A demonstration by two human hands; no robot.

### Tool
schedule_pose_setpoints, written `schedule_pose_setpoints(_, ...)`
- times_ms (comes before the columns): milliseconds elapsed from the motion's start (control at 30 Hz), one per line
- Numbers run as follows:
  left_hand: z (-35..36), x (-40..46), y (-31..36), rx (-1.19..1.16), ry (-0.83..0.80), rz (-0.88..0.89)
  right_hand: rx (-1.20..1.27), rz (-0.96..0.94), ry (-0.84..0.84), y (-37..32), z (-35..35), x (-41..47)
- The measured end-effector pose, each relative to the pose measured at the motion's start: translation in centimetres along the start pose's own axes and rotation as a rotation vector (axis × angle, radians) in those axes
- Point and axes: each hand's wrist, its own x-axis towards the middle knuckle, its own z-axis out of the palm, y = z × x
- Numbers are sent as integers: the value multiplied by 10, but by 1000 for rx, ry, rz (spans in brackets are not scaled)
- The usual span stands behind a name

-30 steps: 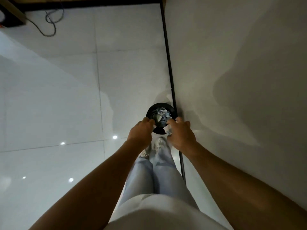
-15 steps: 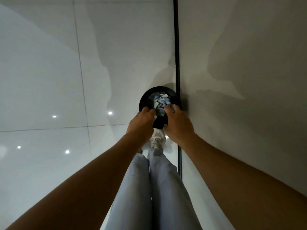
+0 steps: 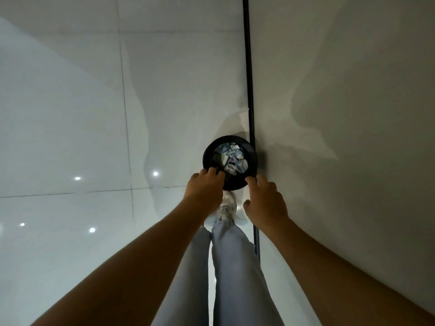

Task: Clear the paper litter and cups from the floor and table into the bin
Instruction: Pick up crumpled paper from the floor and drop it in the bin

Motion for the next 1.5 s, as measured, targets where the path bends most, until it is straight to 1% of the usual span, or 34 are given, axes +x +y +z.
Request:
schedule_pose_setpoints(100,-22,-50,-13,-5,4,-72,-11,-59,-8,-32,-15,-35)
schedule_pose_setpoints(200,-45,-108,-26,-36,43,-171,-45,-164,-5,-71,-35,-71)
schedule_pose_setpoints(367,-62,-218,-39,-159,178,-408,-242,-398,1,-134,-58,-131)
schedule_pose_setpoints(467,-51,-287,-42,-254,285,-578,-380,-562,-9,-173,-57,-166)
schedule_pose_setpoints(600,-9,-372,-39,-370,372,-797,-573,-765,-23,-219,-34,-216)
schedule_pose_setpoints(767,73,-484,-21,-521,403,-1038,-800,-987,-85,-273,34,-302)
schedule_pose_setpoints(867,133,-547,-14,-632,420,-1174,-917,-1097,-128,-299,97,-359)
schedule_pose_setpoints(967,203,-619,-6,-752,450,-1318,-1037,-1221,-154,-322,174,-426)
schedule_pose_setpoints(1100,286,-707,8,-876,443,-1460,-1123,-1394,-208,-346,266,-508)
schedule_pose_setpoints(1300,381,-812,39,-1097,417,-1641,-1291,-1537,-284,-372,369,-606)
schedule_pose_setpoints(1500,446,-883,42,-1290,504,-1829,-1446,-1650,-353,-406,458,-683)
